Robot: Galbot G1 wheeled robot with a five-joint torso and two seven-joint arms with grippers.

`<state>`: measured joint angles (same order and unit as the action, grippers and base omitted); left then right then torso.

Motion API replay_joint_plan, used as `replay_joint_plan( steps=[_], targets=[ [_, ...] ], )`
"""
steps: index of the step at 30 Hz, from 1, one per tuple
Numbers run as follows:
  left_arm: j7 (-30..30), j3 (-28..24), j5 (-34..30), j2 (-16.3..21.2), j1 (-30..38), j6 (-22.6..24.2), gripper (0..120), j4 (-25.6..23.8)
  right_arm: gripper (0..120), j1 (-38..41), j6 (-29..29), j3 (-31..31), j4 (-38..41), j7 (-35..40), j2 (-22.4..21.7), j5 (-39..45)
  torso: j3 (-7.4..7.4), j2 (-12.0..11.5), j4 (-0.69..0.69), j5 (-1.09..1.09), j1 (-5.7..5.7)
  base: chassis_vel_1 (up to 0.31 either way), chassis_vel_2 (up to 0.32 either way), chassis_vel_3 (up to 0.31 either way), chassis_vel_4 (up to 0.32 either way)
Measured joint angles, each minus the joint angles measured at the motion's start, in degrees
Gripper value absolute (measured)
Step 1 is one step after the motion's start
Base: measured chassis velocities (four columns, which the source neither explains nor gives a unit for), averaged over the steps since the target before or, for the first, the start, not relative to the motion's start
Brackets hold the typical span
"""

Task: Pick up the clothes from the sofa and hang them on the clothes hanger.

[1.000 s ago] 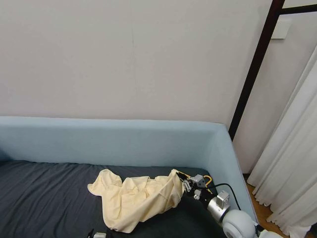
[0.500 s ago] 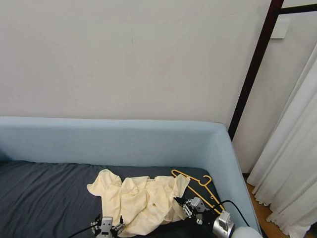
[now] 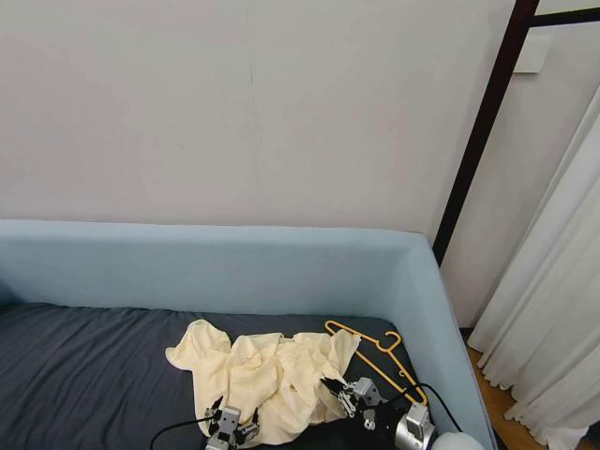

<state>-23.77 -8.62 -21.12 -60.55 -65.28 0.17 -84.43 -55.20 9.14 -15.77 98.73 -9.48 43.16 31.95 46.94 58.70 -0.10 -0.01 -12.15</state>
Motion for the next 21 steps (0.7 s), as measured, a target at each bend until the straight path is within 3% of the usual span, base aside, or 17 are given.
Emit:
replay_joint_plan(
  steps=[7,19,21],
  targets=[
    [-1.0,-1.3,-0.2,-1.5,1.8,1.2,90,2.9,0,0.0,0.1,0.5,-0.1,0.1,0.1,0.3,0.00,0.0,0.01,0.00,0.00,0.000,0.000,0.000,0.000],
    [-1.7,-0.8,-0.7,-1.1,2.7,0.4,44,3.5,0,0.5,0.4,0.4,-0.7,0.7,0.6,1.1,-0.01,0.0,0.01,0.00,0.00,0.000,0.000,0.000,0.000],
    [-1.7,-0.8,-0.7,-1.0,2.7,0.2,43,3.7,0,0.5,0.4,0.4,-0.7,0.7,0.6,1.2,-0.01,0.0,0.01,0.00,0.00,0.000,0.000,0.000,0.000]
  ],
)
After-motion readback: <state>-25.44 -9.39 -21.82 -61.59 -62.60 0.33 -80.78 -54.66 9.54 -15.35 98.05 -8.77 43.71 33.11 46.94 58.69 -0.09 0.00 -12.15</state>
